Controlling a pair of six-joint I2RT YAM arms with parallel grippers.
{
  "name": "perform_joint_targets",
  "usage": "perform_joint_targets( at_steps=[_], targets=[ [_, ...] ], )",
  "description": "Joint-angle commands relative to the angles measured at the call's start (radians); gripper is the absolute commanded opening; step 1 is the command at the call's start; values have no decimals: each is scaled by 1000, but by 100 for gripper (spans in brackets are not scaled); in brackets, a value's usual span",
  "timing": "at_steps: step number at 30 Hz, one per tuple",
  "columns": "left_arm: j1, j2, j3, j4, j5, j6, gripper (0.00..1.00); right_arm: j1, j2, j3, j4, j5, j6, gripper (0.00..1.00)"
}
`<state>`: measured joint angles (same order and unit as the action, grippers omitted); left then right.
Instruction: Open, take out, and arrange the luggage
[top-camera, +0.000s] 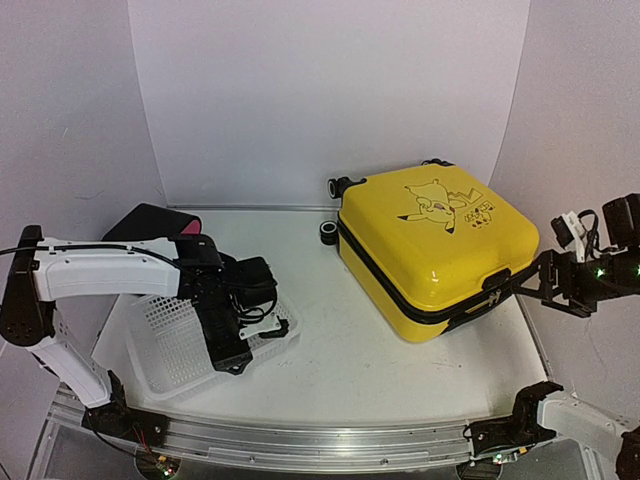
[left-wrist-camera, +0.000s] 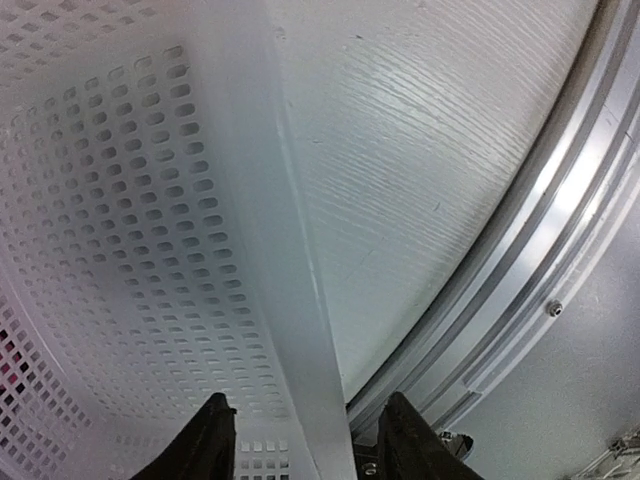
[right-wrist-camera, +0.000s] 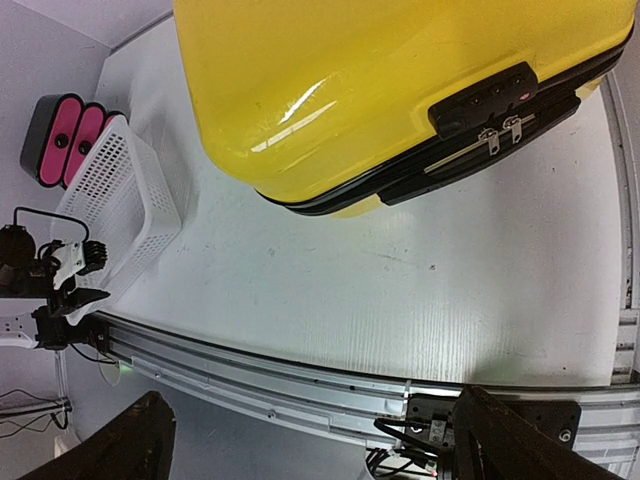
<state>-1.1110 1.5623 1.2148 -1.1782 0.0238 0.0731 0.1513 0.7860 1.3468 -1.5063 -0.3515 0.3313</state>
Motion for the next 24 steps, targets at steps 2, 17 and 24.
perform_joint_targets(
  at_steps=[2,17,24],
  targets=[
    [2,-41,94,-37,3,-101,61,-4,-12,9,32,1,-15,98],
    [108,482,821,51,-443,-907,99,-5,-26,77,4,7,-1,98],
    [141,568,809,-111,-540,-1268,99,-4,-45,76,-14,17,-3,98]
  ],
)
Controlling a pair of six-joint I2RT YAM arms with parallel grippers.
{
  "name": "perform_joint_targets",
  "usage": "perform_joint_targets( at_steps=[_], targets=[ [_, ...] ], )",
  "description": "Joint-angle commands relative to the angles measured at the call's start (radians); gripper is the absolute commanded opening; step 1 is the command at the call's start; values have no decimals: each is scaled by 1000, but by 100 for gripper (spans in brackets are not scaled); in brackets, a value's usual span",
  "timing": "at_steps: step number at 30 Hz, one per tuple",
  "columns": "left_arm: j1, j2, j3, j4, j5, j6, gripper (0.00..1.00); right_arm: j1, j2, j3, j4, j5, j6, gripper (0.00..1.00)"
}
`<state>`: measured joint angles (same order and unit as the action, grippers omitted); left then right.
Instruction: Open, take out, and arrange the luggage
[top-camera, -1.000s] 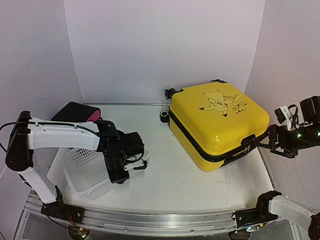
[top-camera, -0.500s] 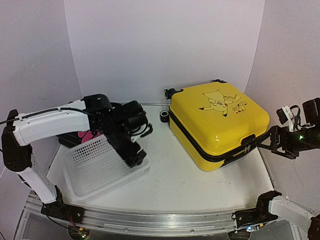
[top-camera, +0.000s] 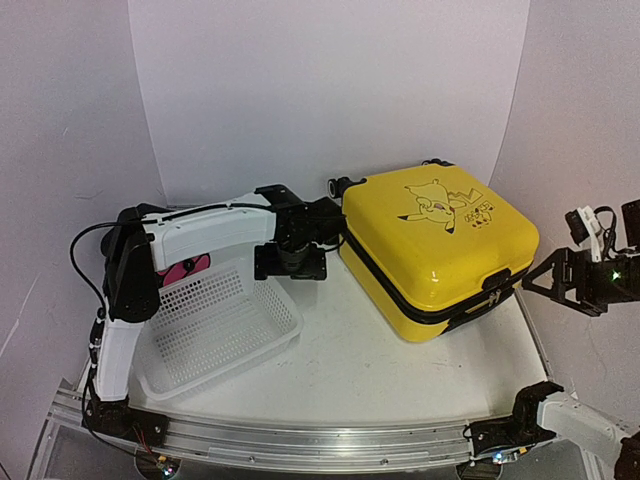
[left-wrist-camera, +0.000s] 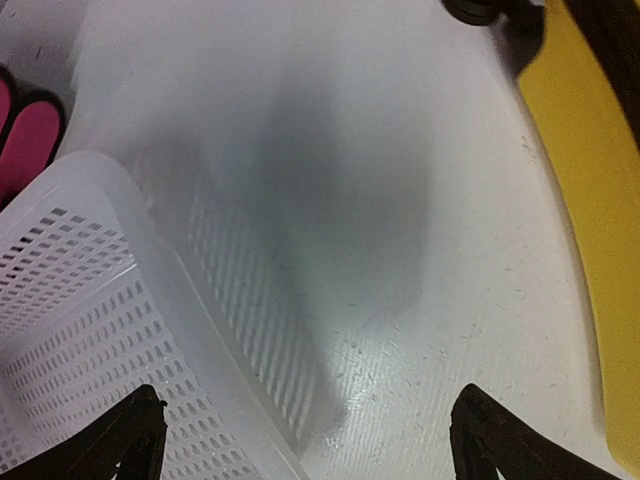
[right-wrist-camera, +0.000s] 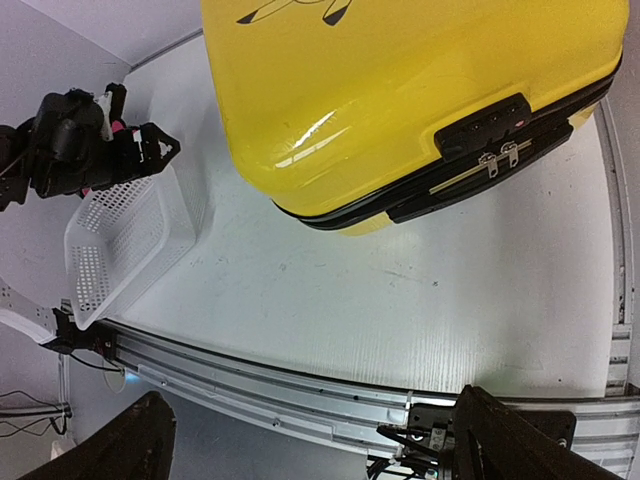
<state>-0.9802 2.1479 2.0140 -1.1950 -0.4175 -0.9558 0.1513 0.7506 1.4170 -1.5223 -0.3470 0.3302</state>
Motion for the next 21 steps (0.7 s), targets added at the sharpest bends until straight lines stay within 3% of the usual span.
perform_joint_targets(
  at_steps=[1,8,10,21],
  targets=[
    [12,-7,7,-93,-92,-236,99,-4,-10,-1,5,8,-1,98],
    [14,20,-28,-87,-86,-105,80,-4,-4,-13,16,4,-2,98],
    [15,-5,-83,-80,-90,-68,73,-5,-2,-15,18,5,-4,98],
    [0,-282,-514,129,-19,281,57,-4,13,-47,58,-6,-9,98]
  ],
)
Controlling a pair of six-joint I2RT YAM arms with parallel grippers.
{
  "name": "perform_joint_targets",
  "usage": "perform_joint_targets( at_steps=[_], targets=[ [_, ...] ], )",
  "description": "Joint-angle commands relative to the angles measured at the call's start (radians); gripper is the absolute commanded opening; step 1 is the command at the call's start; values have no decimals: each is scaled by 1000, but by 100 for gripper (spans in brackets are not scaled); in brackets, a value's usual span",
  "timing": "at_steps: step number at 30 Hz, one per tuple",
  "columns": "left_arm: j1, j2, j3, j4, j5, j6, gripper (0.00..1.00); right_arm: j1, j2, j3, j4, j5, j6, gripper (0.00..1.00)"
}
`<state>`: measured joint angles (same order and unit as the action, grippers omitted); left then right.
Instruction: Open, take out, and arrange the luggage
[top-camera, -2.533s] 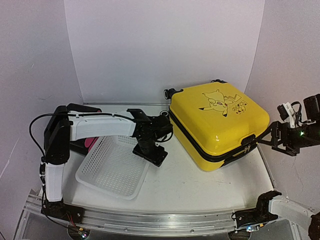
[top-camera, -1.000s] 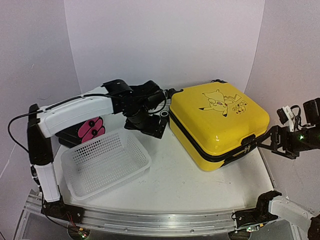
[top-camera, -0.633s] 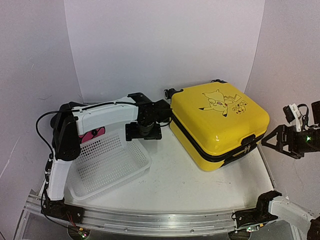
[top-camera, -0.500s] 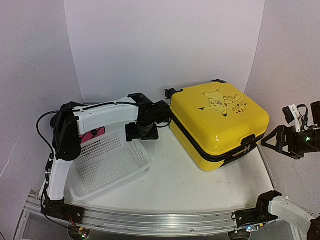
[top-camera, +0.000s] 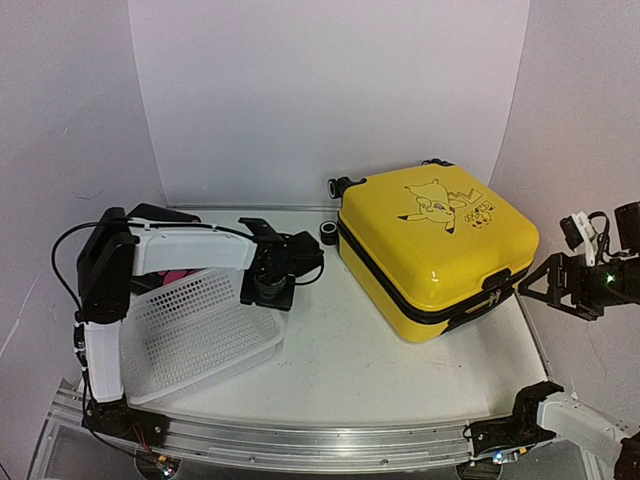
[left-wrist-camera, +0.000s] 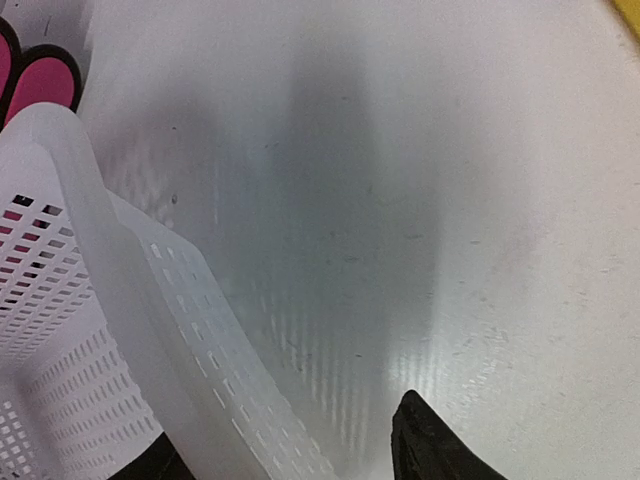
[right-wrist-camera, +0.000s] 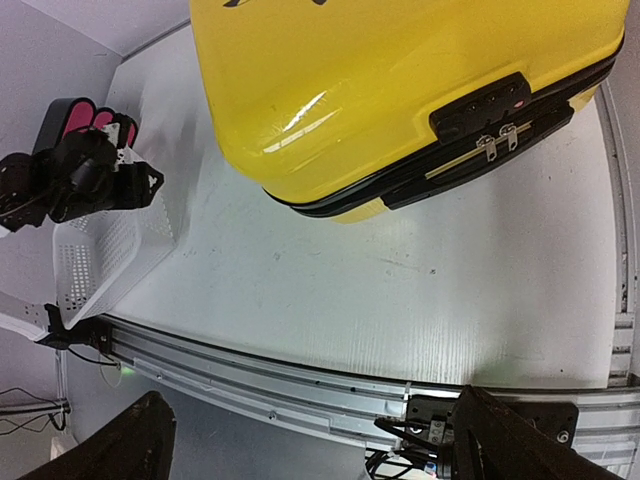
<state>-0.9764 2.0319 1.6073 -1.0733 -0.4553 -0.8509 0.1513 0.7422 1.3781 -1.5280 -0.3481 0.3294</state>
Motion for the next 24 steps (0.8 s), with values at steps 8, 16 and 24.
perform_joint_targets(
  at_steps=[8,16,24],
  targets=[
    [-3,-313,-276,50,57,309,47,-4,23,-22,78,-9,-4,98],
    [-45,-238,-207,77,217,389,44,-4,24,-21,86,-7,-4,98],
    [-49,-307,-318,78,171,310,43,-4,11,-18,83,-2,0,98]
  ],
)
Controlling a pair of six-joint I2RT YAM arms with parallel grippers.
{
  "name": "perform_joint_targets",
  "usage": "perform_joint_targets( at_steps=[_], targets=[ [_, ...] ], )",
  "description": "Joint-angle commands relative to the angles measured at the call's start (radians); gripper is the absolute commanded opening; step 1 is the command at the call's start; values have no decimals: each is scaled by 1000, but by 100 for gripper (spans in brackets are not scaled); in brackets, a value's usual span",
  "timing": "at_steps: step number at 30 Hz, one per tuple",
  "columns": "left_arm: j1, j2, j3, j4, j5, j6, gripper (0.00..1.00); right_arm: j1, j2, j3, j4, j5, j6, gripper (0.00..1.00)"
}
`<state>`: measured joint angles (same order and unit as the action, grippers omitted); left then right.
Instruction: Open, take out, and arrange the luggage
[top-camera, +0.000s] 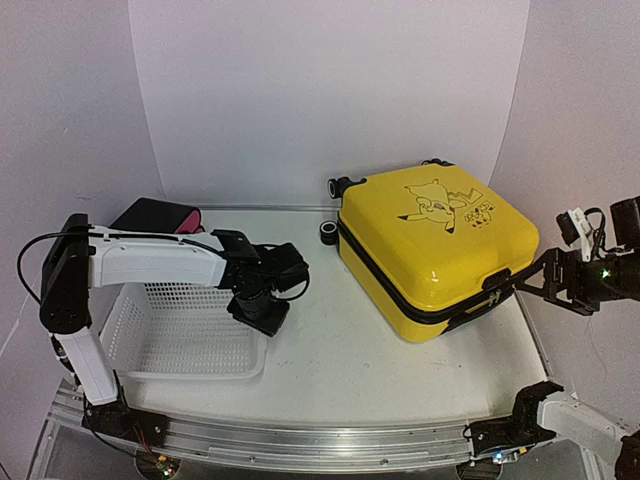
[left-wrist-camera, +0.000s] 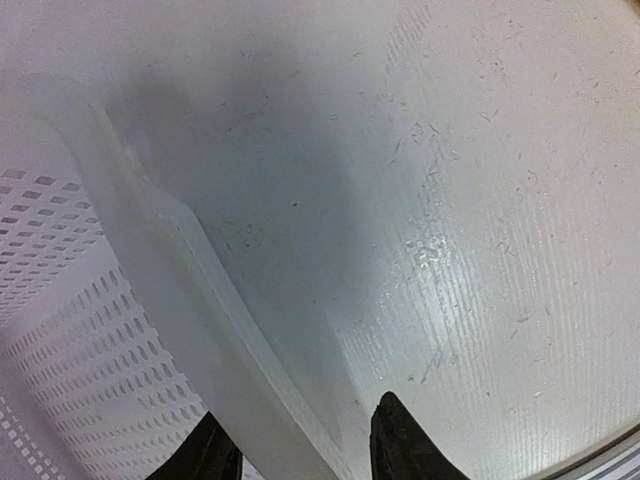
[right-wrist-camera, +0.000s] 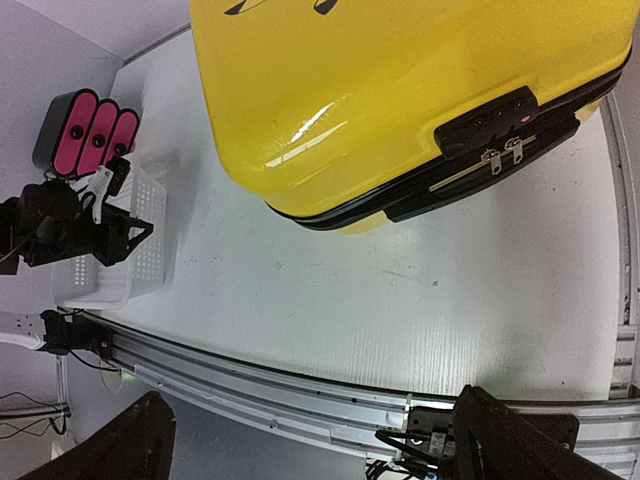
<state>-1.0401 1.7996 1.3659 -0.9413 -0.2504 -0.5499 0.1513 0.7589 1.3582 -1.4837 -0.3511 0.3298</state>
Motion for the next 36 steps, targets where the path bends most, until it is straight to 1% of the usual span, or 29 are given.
perform_joint_targets(
  at_steps=[1,4,6,9,10,13,17,19,21,22,25,29,32,36],
  targets=[
    [23,-97,-108,-56,-43,-8,43,-4,-6,2,36,1,0,98],
    [51,-173,-215,-63,-70,-67,43,-4,-5,1,37,0,-3,98],
    [72,-223,-264,-71,-78,-80,43,-4,2,-5,37,-4,-6,98],
    [84,-285,-294,-86,-87,-76,46,-4,13,-11,37,-7,-10,98],
    [84,-300,-290,-88,-78,-65,49,-4,19,-10,37,-2,-11,98],
    [77,-337,-250,-81,-25,-24,64,-4,37,-6,27,36,-9,98],
    [50,-372,-130,-66,28,52,88,-4,105,-2,22,46,-25,98],
    [49,-390,-67,-25,94,90,96,-4,155,21,36,71,-34,98],
    [49,-408,-23,51,169,130,99,-4,245,73,56,129,-51,98],
    [49,-414,-8,103,207,148,99,-4,304,110,64,160,-64,98],
    [50,-408,-2,280,345,161,100,-5,513,296,74,301,-84,98],
    [44,-345,-16,487,498,105,99,-41,773,576,95,421,-105,98],
    [27,-297,-45,620,573,73,99,-100,965,792,102,410,-115,98],
    [-6,-230,-35,653,572,107,99,-143,1198,1071,99,381,-117,98]
  ],
)
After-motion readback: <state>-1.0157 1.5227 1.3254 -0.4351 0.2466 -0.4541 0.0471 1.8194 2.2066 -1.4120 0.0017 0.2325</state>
